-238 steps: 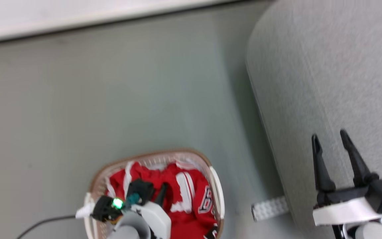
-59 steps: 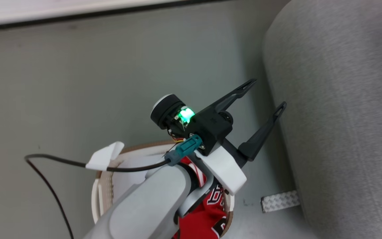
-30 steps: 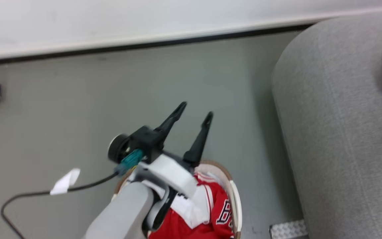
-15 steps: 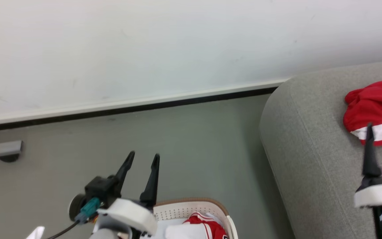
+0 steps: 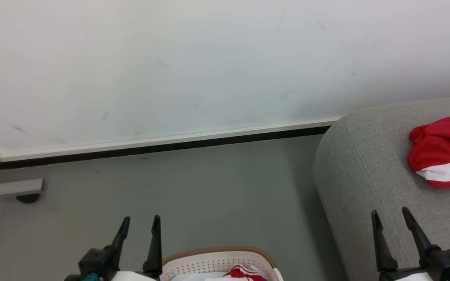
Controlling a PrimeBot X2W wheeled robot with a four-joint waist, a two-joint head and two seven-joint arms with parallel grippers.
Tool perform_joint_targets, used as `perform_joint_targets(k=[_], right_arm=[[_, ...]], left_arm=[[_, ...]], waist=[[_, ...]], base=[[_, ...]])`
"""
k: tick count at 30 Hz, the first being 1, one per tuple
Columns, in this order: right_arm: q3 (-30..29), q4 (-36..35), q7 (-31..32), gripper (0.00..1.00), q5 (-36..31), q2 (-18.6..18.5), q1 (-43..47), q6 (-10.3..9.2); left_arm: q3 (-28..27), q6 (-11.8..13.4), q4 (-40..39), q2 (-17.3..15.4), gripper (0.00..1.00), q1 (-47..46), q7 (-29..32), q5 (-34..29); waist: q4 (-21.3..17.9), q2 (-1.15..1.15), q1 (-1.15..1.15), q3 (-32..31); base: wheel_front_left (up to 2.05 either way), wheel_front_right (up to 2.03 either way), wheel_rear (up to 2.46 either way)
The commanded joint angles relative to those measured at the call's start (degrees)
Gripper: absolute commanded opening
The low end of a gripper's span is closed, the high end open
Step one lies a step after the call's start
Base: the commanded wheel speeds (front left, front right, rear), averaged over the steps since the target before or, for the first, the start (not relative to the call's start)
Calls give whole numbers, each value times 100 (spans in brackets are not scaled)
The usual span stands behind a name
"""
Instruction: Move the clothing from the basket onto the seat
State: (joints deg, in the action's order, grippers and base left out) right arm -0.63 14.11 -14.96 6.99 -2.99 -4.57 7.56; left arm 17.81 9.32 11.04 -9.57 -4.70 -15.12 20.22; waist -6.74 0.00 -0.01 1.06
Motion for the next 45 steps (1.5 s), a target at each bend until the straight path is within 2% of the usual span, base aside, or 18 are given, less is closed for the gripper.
perform_joint_targets(k=[1,6,18,24,29,36,40,45], right_arm=[[95,48,-16,100,90,13,171,-14],[303,201,-16,100,217,10,352,-14],[293,218,-16,100,271,10,301,-14],[247,151,-16,100,258,10,233,-14],[183,0,-16,100,276,11,54,-14],[182,-270,-16,100,394,12,-349,-14],[213,-434,-17,100,512,12,-559,-15],[318,-575,-17,100,616,13,-937,-14]], left_arm=[[-117,-87,-25,58,100,154,-3,-148],[-370,-254,8,200,100,343,-4,-376],[-712,-556,101,428,100,395,-4,-704],[-772,-629,123,476,100,394,-4,-798],[-583,-833,364,500,100,189,5,-878],[-24,-1150,1041,445,100,-510,637,-1197],[340,-1323,1429,476,100,-877,1203,-1345],[645,-1514,1920,508,100,-1294,1923,-1246]], waist=[[34,0,1,-28],[59,0,1,-80],[83,0,1,-86],[49,0,1,-37],[0,0,1,217],[-124,0,1,872],[-232,0,1,1306],[-457,0,1,1981]], base=[[0,0,0],[0,0,0],[0,0,0],[0,0,0],[0,0,0],[0,0,0],[0,0,0],[0,0,0]])
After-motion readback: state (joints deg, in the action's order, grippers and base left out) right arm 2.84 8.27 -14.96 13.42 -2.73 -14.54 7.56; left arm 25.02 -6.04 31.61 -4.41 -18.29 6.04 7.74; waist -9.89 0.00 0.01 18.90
